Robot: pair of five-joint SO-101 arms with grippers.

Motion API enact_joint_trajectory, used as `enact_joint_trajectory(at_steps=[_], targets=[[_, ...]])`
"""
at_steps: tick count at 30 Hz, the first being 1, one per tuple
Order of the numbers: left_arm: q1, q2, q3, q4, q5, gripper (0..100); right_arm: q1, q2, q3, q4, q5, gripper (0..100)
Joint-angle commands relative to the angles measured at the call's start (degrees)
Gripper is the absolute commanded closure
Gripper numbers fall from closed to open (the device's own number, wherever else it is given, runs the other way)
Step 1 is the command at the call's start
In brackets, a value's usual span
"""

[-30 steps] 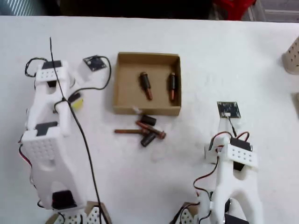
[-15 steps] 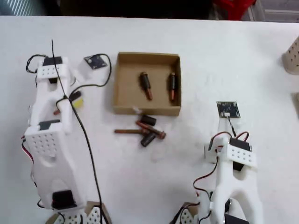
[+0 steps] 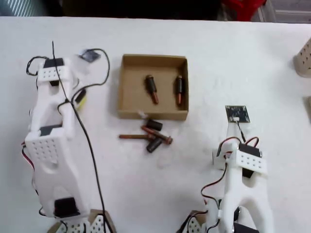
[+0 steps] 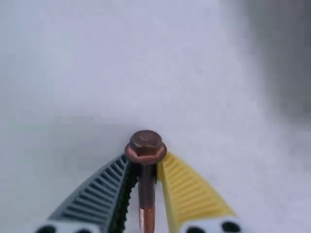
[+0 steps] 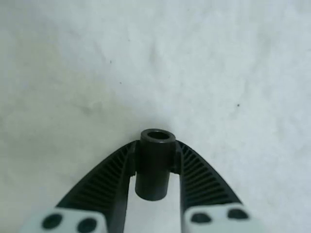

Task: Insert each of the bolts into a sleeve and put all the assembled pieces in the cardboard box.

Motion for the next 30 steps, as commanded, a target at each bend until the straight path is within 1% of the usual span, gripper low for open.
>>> enact_joint_trajectory(at_steps=[1, 3, 5, 7, 10, 13, 18, 22, 27, 30], targets=[[1.98, -10.86, -0.88, 4.57, 18.2, 98, -0.4, -1.89, -0.18, -0.66, 0.7, 98.1], [4.35, -14.46, 0.88, 6.51, 18.55, 98, -0.4, -1.89, -0.18, -0.75, 0.7, 98.1], [6.99, -19.65, 4.66, 6.59, 19.25, 98, -0.4, -1.89, -0.18, -0.92, 0.7, 98.1], [9.63, -25.36, 10.37, 3.96, 20.57, 98, -0.4, -1.89, -0.09, -1.45, 0.7, 98.1], [12.0, -33.98, 20.22, -3.96, 24.62, 98, -0.4, -1.89, -0.09, -1.45, 0.7, 98.1], [12.62, -40.66, 28.84, -10.9, 28.31, 98, -0.4, -1.89, -0.09, -1.45, 0.7, 98.1], [12.62, -47.52, 40.97, -19.78, 34.9, 98, -0.4, -1.89, -0.09, -1.36, 0.7, 98.1], [12.62, -51.91, 51.08, -29.54, 39.47, 98, -0.4, -1.89, -0.09, -1.27, 0.35, 98.1], [12.26, -60.35, 63.65, -42.55, 40.53, 98, -0.75, -1.89, -0.09, -1.19, 0.18, 98.1], [12.53, -64.57, 70.59, -49.58, 40.79, 98, -2.95, -1.89, -0.09, -1.1, 0.18, 98.1]])
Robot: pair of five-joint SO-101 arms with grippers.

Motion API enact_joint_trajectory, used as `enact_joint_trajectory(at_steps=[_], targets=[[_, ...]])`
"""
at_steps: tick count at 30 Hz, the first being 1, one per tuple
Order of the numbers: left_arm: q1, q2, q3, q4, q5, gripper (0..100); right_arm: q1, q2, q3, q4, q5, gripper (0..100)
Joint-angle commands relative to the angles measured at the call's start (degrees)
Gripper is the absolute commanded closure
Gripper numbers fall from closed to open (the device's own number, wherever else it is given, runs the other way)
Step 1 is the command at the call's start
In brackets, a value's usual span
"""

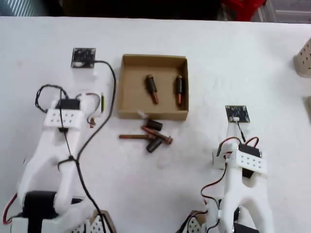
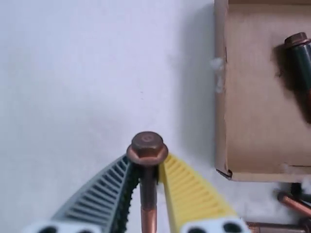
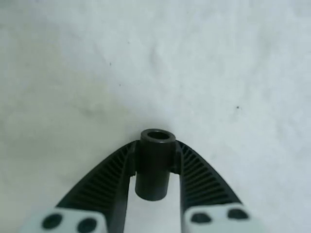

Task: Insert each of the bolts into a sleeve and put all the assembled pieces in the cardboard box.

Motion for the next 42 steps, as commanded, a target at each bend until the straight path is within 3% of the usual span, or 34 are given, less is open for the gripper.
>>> enact_joint_trajectory(at_steps=[1, 14, 22, 31, 42], targets=[[0.75, -8.48, 8.53, -11.87, 1.41, 98, -3.12, -2.07, -0.35, -0.4, 0.09, 98.1], [-0.22, -8.92, 21.8, -34.64, 3.78, 98, -31.78, -7.16, -3.6, 0.31, -15.56, 98.1], [-1.27, -8.92, 22.33, -36.84, 3.78, 98, -50.68, -14.99, -1.32, -15.52, -22.68, 98.1], [-4.88, -8.92, 21.45, -36.92, 3.78, 98, -56.48, -14.81, 13.01, -55.87, -22.59, 98.1], [-4.88, -8.92, 21.45, -36.92, 3.78, 98, -56.75, -13.14, 14.42, -73.71, -22.59, 98.1]])
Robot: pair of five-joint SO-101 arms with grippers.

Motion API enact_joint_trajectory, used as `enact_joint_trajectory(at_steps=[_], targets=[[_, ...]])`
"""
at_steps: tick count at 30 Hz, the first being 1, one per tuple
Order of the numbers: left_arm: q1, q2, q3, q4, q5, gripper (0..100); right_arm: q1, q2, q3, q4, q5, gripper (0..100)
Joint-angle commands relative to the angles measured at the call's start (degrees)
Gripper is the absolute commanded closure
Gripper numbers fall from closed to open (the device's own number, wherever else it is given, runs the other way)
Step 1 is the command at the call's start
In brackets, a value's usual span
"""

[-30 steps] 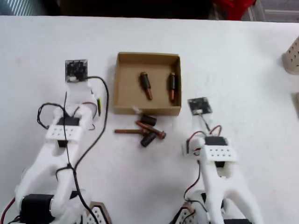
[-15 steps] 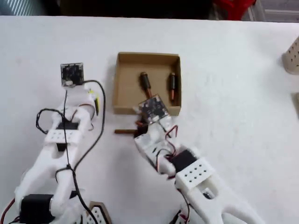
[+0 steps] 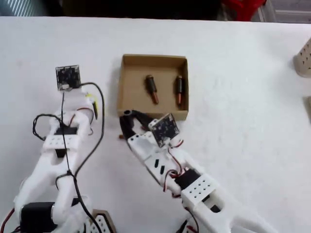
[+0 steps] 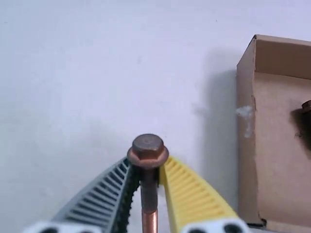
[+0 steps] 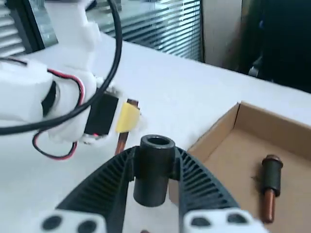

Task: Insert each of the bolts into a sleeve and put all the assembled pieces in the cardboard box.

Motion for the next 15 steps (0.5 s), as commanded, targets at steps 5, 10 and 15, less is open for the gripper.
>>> enact_joint_trajectory(at_steps=[5, 10, 15], targets=[[-0.66, -2.95, -1.58, -2.11, 0.53, 98, -0.48, 11.74, 1.41, -25.71, -0.53, 98.1], [-0.66, -2.95, -1.58, -2.11, 0.53, 98, -0.48, 29.58, 1.05, -46.37, -5.8, 98.2], [-0.31, -2.95, -1.58, -4.04, 0.53, 98, -0.57, 48.22, -2.2, -63.69, -7.12, 98.2]])
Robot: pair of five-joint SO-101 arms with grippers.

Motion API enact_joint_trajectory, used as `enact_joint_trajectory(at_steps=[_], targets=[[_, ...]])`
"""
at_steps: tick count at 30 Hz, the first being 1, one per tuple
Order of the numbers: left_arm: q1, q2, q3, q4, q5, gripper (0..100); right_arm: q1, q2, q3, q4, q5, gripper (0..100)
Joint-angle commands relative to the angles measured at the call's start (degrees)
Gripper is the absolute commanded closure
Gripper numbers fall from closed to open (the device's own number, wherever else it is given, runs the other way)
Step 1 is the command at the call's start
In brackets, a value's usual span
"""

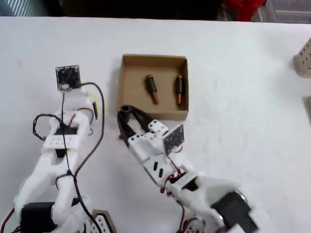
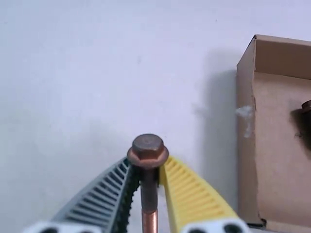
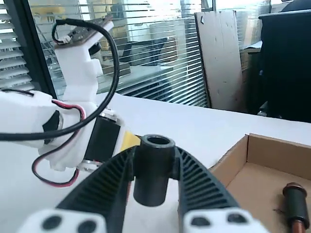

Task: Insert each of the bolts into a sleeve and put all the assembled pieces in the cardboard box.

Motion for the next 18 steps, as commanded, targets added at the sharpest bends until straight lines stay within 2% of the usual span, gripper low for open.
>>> enact_joint_trajectory(at_steps=[1, 7, 15, 18], targets=[[-0.13, -2.95, -1.32, -5.45, 0.53, 98, -0.57, 12.35, -4.66, -12.88, -0.7, 98.2], [0.04, -3.47, 1.85, -17.32, 0.53, 98, -1.1, 28.79, -10.9, -22.02, -0.62, 98.2], [0.66, -3.47, 11.69, -44.92, 0.18, 98, -3.65, 31.6, -12.04, -21.93, -0.62, 98.2], [1.27, -3.47, 12.22, -46.24, 0.18, 98, -3.65, 31.69, -12.04, -21.76, -0.62, 98.2]])
